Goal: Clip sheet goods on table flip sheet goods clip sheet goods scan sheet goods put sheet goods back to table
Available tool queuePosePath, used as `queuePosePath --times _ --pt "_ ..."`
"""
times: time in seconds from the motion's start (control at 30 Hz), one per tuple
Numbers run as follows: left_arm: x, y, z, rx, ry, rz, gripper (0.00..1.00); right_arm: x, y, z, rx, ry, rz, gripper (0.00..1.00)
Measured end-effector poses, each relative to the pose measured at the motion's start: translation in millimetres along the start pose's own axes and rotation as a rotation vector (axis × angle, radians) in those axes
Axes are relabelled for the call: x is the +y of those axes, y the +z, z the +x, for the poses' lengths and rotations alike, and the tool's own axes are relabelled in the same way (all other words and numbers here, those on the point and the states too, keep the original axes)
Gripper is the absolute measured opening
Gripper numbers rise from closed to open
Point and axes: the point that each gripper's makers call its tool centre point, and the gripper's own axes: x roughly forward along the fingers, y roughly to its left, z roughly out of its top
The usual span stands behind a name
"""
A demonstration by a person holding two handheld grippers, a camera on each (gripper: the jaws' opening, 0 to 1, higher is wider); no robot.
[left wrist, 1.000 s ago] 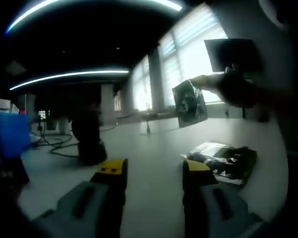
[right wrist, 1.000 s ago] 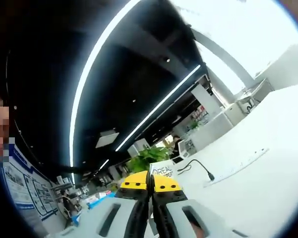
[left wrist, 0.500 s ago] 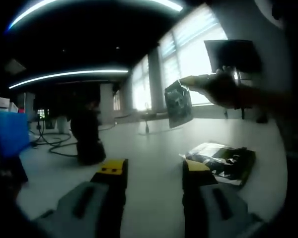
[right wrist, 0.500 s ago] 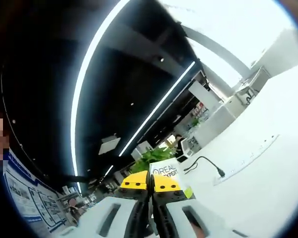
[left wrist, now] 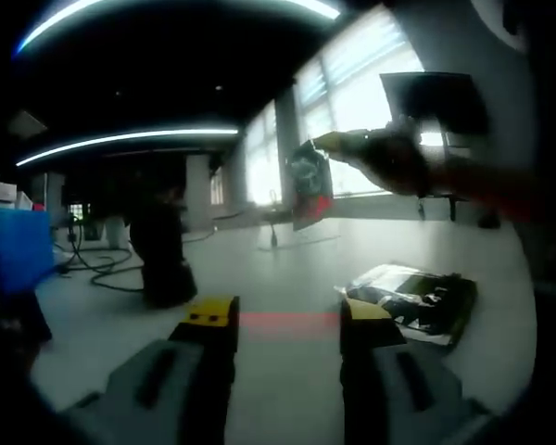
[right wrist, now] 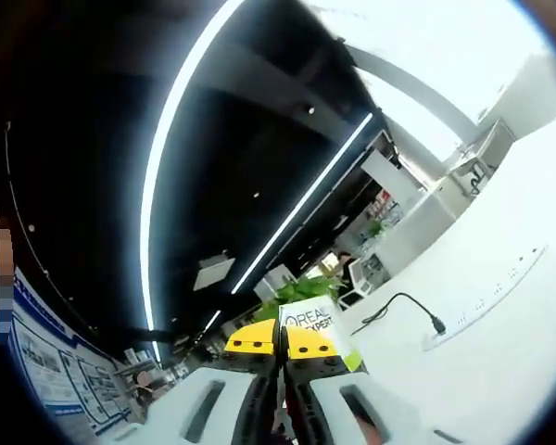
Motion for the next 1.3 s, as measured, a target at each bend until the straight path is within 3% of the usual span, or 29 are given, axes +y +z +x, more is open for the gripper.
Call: queuePosePath --times 0.43,0.6,1.3 --pt "0.7 0.4 -1 -0.005 0.002 -0.004 0.36 11 -14.3 28 0.018 0.016 -0.024 0.00" --pt "0.9 0.6 -1 -0.008 0.002 -0.006 0.36 10 -18.0 36 0.007 -0.008 -0.061 0.00" --pt "1.9 -1.1 -2 -0.010 0.001 -0.003 0.36 21 -45.8 66 0.015 -0.011 -0.071 0.00"
